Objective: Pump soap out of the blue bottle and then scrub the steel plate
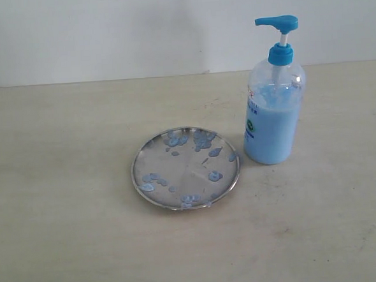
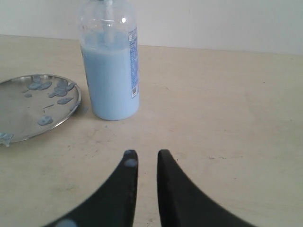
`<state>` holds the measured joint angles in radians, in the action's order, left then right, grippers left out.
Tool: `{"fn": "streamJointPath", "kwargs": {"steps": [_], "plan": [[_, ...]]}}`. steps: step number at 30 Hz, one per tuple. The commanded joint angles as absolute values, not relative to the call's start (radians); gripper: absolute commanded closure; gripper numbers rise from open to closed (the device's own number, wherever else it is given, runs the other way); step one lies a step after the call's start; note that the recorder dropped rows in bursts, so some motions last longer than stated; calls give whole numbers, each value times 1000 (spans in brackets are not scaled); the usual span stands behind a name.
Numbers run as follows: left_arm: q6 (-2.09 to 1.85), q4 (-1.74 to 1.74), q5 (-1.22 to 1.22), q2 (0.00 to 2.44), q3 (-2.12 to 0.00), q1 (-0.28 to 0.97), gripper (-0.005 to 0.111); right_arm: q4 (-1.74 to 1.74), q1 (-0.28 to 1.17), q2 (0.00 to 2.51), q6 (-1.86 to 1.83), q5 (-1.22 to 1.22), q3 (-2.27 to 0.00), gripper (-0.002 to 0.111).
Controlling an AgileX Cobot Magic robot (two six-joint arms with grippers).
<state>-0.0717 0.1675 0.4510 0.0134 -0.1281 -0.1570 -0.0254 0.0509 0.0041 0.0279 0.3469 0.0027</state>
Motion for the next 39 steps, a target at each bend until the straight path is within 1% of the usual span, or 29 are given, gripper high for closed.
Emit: {"fn": "streamJointPath", "kwargs": {"steps": [1, 5, 39], "plan": [[0, 155, 365, 0, 0, -178, 102, -32, 52, 0, 24, 341, 0, 103], [11, 160, 394, 0, 0, -178, 102, -32, 52, 0, 24, 341, 0, 103], [8, 160, 391, 0, 0, -176, 102, -27, 52, 0, 26, 341, 0, 103]]}}
